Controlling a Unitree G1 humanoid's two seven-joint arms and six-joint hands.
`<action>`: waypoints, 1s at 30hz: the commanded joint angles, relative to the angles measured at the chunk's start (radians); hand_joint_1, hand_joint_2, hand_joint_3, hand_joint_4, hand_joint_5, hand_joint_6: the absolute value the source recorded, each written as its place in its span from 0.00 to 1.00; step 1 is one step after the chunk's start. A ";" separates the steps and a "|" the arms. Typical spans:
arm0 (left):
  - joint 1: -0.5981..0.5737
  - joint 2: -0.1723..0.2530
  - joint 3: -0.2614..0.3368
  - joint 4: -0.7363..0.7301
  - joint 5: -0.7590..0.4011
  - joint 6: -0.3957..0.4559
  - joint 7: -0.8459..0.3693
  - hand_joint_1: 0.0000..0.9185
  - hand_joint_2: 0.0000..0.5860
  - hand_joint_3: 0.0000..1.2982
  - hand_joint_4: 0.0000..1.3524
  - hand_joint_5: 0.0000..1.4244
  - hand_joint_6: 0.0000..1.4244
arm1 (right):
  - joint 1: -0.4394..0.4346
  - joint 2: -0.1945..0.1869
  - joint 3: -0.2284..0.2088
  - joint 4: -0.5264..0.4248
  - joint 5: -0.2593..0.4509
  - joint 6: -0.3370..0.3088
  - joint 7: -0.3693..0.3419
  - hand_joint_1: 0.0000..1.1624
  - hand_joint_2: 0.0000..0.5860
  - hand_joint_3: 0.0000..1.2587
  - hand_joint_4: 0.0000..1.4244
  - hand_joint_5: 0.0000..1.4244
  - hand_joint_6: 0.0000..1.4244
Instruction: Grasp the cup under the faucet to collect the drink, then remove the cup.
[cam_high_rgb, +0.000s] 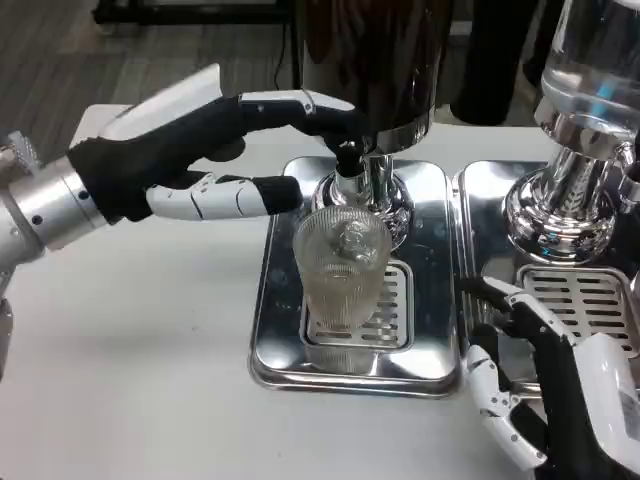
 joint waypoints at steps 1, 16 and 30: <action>0.025 0.012 -0.022 -0.028 -0.005 0.004 -0.029 0.00 0.16 0.21 0.17 0.19 0.18 | -0.004 -0.001 -0.004 -0.004 0.013 -0.010 0.006 0.30 0.90 0.27 0.21 0.19 0.25; 0.052 0.014 -0.043 -0.054 -0.030 0.028 -0.045 0.00 0.16 0.21 0.17 0.19 0.18 | -0.004 -0.011 -0.009 -0.012 0.028 -0.006 0.018 0.30 0.90 0.27 0.21 0.19 0.25; 0.065 0.016 -0.044 -0.072 -0.030 0.038 -0.042 0.00 0.17 0.21 0.17 0.19 0.18 | -0.047 -0.007 -0.025 -0.014 0.082 0.014 0.090 0.37 0.45 0.01 0.08 0.19 0.30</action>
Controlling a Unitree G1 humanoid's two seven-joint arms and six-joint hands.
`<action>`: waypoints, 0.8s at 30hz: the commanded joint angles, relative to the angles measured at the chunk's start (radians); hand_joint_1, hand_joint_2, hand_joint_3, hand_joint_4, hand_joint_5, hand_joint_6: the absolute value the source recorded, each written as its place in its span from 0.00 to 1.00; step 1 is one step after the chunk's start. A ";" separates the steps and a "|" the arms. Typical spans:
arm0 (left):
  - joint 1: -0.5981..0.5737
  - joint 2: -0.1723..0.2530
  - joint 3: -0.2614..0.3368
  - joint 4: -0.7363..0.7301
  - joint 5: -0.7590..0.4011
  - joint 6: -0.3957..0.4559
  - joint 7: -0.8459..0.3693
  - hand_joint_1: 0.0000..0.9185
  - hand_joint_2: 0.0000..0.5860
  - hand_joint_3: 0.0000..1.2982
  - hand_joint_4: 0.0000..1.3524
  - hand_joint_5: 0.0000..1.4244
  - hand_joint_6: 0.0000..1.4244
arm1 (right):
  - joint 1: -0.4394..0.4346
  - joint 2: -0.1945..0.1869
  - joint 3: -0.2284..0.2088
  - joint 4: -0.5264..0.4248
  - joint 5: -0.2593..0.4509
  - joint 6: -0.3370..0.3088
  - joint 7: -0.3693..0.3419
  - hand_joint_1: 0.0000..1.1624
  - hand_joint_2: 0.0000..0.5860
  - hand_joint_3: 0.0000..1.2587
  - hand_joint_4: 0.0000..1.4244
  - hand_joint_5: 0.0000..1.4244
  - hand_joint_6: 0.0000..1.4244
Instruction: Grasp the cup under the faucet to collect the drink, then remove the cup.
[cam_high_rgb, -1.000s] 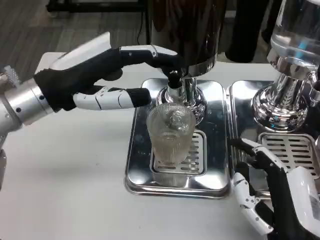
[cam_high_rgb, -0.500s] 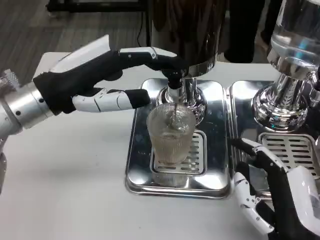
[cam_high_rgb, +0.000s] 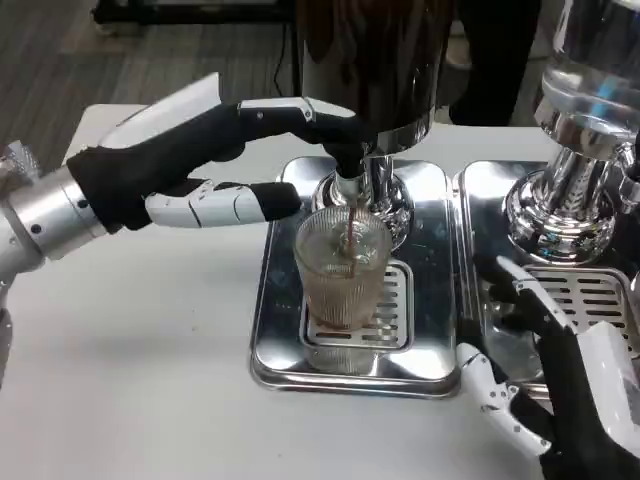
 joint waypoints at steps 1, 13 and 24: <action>0.024 0.007 -0.022 -0.014 0.013 0.001 -0.033 0.00 0.17 0.21 0.17 0.19 0.18 | -0.022 0.004 -0.005 -0.013 0.030 0.015 0.039 0.38 0.43 0.00 0.07 0.19 0.30; 0.029 0.006 -0.021 -0.018 0.014 0.001 -0.028 0.00 0.17 0.21 0.18 0.19 0.18 | -0.082 0.011 -0.008 0.000 0.093 0.052 0.133 0.39 0.36 0.00 0.02 0.16 0.33; 0.038 0.010 -0.018 -0.028 0.016 0.007 -0.025 0.00 0.17 0.21 0.18 0.20 0.18 | -0.150 0.024 -0.002 0.043 0.150 0.068 0.196 0.39 0.35 0.00 0.00 0.10 0.26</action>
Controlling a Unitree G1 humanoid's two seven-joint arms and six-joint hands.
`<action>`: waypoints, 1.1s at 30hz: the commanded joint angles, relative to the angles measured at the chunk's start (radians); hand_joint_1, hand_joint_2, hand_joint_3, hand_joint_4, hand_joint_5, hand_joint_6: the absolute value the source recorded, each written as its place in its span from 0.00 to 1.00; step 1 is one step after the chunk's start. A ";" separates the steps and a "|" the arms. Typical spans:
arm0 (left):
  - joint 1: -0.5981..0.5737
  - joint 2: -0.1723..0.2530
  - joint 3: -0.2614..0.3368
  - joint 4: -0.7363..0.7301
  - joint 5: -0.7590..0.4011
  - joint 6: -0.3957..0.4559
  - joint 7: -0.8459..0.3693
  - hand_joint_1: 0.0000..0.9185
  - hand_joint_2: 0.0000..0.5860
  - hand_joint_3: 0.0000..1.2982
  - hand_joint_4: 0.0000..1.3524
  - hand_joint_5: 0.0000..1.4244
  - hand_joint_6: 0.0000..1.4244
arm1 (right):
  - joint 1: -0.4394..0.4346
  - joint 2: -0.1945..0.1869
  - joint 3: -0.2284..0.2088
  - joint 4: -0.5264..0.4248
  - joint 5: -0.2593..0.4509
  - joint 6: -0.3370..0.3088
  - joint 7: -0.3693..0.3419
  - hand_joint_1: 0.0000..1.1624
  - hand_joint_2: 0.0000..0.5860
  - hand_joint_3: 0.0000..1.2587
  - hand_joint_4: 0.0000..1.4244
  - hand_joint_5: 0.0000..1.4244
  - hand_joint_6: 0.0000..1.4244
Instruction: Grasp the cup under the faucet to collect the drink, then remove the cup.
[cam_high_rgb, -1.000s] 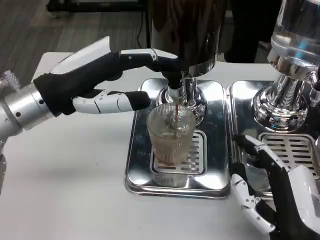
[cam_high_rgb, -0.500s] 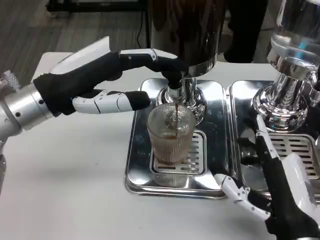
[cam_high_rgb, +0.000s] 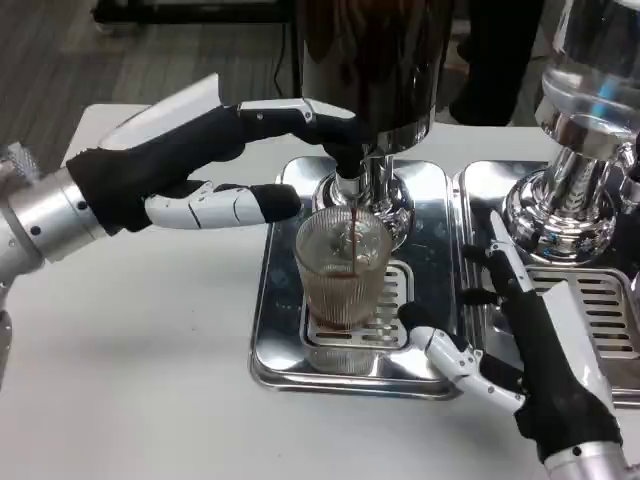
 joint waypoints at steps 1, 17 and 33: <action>0.029 0.008 -0.019 -0.013 0.016 0.002 -0.026 0.00 0.18 0.21 0.18 0.20 0.18 | -0.022 0.006 0.001 0.023 0.019 0.015 0.021 0.39 0.35 0.00 0.00 0.10 0.26; 0.026 0.010 -0.019 -0.013 0.017 0.002 -0.024 0.00 0.18 0.21 0.19 0.20 0.18 | -0.100 0.024 0.010 0.116 0.049 0.018 0.041 0.41 0.35 0.00 0.00 0.07 0.25; 0.034 0.010 -0.020 -0.024 0.017 0.008 -0.023 0.00 0.19 0.22 0.19 0.20 0.18 | -0.190 0.045 0.023 0.214 0.061 0.017 0.045 0.41 0.34 0.00 0.00 0.06 0.24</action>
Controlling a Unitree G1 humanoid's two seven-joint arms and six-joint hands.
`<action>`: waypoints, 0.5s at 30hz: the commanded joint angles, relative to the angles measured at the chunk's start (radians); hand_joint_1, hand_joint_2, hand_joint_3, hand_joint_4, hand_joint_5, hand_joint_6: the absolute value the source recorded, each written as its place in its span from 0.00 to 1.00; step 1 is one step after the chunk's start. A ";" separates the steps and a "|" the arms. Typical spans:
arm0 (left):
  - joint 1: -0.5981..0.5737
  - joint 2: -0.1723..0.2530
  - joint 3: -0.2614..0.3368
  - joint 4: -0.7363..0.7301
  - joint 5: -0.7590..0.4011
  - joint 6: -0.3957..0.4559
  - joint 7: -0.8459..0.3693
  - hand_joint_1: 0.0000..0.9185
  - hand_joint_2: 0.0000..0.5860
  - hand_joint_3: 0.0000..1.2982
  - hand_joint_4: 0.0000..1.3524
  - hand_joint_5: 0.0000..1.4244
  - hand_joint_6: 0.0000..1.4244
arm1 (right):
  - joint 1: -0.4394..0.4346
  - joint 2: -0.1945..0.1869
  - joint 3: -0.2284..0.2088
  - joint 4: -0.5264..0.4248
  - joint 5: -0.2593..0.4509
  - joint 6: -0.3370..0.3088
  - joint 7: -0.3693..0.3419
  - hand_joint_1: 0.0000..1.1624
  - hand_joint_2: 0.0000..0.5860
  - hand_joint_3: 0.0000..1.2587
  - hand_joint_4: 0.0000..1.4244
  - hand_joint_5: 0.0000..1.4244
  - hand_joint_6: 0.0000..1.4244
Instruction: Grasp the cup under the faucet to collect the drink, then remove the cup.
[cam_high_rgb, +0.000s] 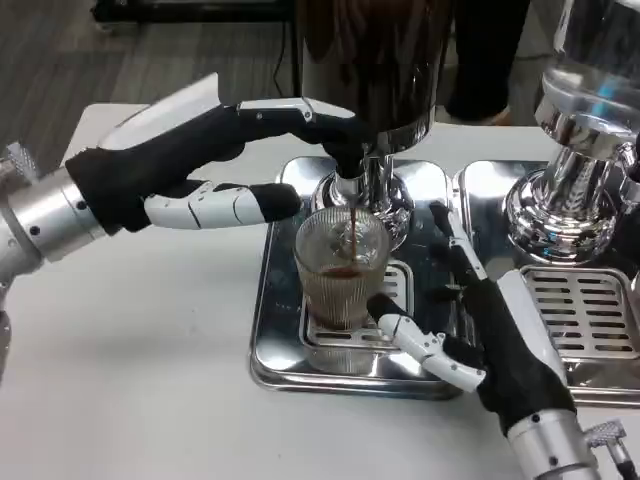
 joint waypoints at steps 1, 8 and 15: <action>0.030 0.007 -0.020 -0.013 0.017 0.002 -0.027 0.00 0.19 0.22 0.19 0.20 0.18 | -0.032 0.012 -0.001 0.025 0.020 -0.004 0.000 0.41 0.34 0.00 0.00 0.06 0.23; 0.035 0.011 -0.019 -0.020 0.019 0.002 -0.022 0.01 0.21 0.22 0.19 0.20 0.17 | -0.073 0.020 0.001 0.066 0.031 -0.004 0.006 0.41 0.33 0.00 0.00 0.05 0.23; 0.039 0.014 -0.019 -0.025 0.021 0.004 -0.016 0.01 0.21 0.23 0.20 0.20 0.17 | -0.110 0.014 0.006 0.098 0.048 -0.002 0.032 0.40 0.34 0.00 0.00 0.02 0.21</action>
